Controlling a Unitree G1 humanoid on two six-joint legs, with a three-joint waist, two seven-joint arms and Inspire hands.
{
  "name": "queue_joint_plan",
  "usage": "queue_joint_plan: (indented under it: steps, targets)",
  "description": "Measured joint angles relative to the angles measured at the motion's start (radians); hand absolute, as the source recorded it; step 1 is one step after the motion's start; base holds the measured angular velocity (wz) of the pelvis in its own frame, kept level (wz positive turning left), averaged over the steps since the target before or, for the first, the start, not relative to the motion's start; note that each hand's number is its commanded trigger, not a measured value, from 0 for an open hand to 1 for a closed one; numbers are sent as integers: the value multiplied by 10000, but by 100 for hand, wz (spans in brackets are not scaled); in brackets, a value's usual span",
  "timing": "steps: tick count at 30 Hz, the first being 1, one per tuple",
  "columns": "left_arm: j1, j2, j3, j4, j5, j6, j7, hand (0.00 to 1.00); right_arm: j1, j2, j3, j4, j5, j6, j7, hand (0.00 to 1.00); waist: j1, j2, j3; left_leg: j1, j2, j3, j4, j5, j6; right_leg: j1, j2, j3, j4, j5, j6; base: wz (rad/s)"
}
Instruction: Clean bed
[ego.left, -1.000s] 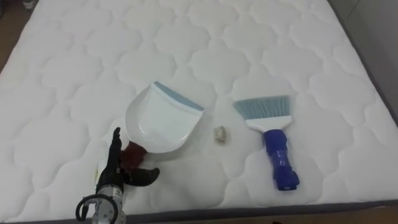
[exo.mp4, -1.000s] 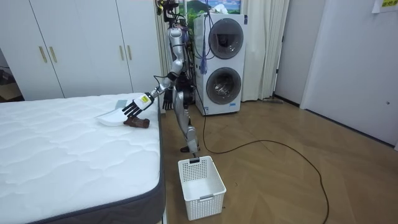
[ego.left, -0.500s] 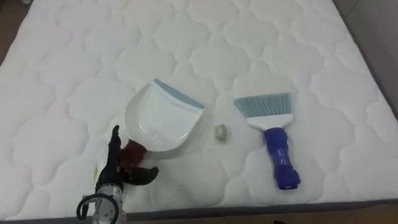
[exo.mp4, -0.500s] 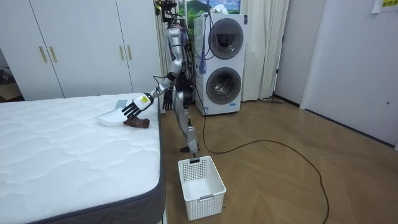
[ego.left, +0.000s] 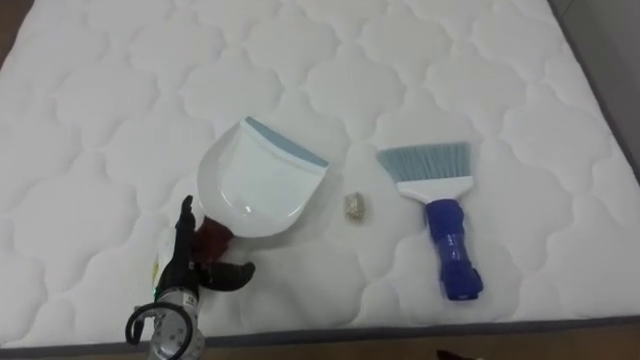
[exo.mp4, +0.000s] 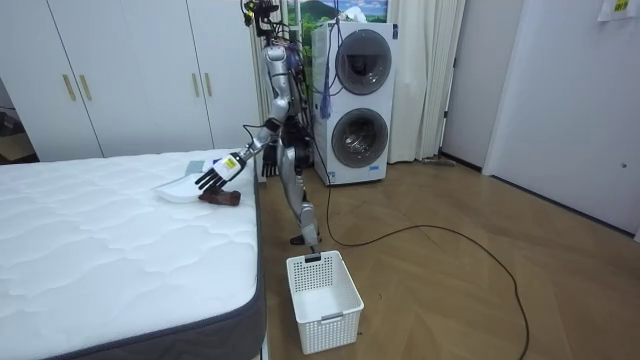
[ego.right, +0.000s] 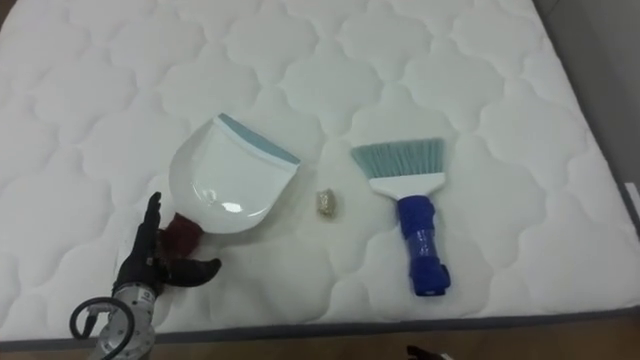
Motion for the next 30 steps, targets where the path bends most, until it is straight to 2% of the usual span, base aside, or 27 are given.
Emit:
queue_joint_plan:
  steps: [3, 8, 10, 11, 12, 13, 14, 15, 16, 17, 18, 19, 21, 24, 30]
  targets:
    - [-252, 12, -131, 561, 4, -4, 2, 0, -91, -10, 71, 5, -6, 119, -7, 0, -1, 5, 0, -7, 8, -162, 3, 2, 0, -16, 2, -54, 34, 0, 0, 2]
    - [-304, 12, -220, 794, 4, 3, 3, 0, -139, -12, 115, 46, -9, 127, -191, 0, 16, 38, 23, -2, 11, -454, -1, 2, 0, -106, 2, -132, 209, 0, 0, 0]
    - [-371, -5, -222, 1001, 4, 3, 2, 0, -219, -29, 176, 78, -5, 110, -274, 0, 14, 118, 88, 37, 69, -941, -7, 6, 0, -342, -9, -335, 667, -5, 2, -17]
    - [-381, -4, -221, 1096, 4, 3, 6, 0, -288, -39, 195, 81, 11, 34, -340, 0, 25, 201, 149, 117, 126, -1498, -22, 17, -5, -785, -41, -573, 1474, -45, -33, -38]
    - [-385, -17, -225, 1189, -2, 4, 14, 0, -357, -46, 193, 68, 89, -115, -413, 0, 15, 267, 232, 169, 180, -2275, -10, 18, -11, -1356, 29, -426, 1794, -287, -65, -59]
    - [-403, 171, -119, 1200, -5, 6, 84, 0, -500, -33, 398, 46, 100, -240, -455, 0, 2, 20, 150, -50, 16, -2325, 142, -22, -69, -1747, -21, -190, 773, 487, -325, -37]
    - [-480, 141, -72, 1267, -12, 18, 120, 0, -564, -105, 453, 52, 98, -287, -498, 0, -105, 134, 222, -179, 37, -2294, 281, -116, -181, -1790, -29, -328, 781, 567, -369, 8]
    - [-595, 96, -91, 1356, 7, 13, 110, 0, -524, -154, 398, 66, 145, -292, -658, 0, -357, 245, 231, -338, 75, -1840, 367, -95, -285, -1705, -51, -407, 711, 657, -395, 36]
    - [-645, 90, -93, 1378, 4, 10, 108, 0, -509, -154, 355, 84, 189, -290, -730, 0, -376, 250, 229, -358, 100, -1498, 370, -96, -296, -1673, -52, -368, 720, 657, -395, 40]
    - [-776, 87, -99, 1417, -1, -6, 115, 0, -513, -163, 389, 148, 187, -286, -780, 0, -435, 222, 245, -447, 169, -876, 328, -54, -358, -1589, -53, 86, 720, 655, -393, 52]
    - [-986, 77, -149, 1451, 28, -32, 116, 0, -513, -161, 380, 173, 194, -285, -777, 0, -556, 207, 254, -685, 216, -607, 5, 207, -337, -1566, -50, 589, 739, 616, -328, 61]
    - [-1079, 71, -200, 1452, 61, -51, 123, 0, -462, -150, 340, 198, 199, -279, -776, 0, -527, 163, 254, -655, 239, -451, -87, 343, -183, -1575, -42, 689, 793, 573, -256, 57]
    - [-1103, 76, -256, 1541, 293, -150, 220, 0, -478, -129, 342, 409, 217, -81, -767, 0, -211, -31, 149, -578, 177, -4, -17, 386, -135, -1533, -37, 633, 805, 490, -123, 2]
    - [-1043, 93, -312, 1668, 293, -149, 319, 0, -435, -174, 365, 411, 217, -59, -766, 0, -84, -18, 155, -484, 103, -7, -6, 383, -132, -1420, -114, 359, 772, 496, -120, -11]
    - [-1067, 68, -382, 1921, 308, -152, 365, 0, -435, -192, 608, 385, 327, -54, -757, 0, -28, 17, 151, -458, 57, 26, 20, 381, -127, -1386, -87, 360, 771, 493, -115, -1]
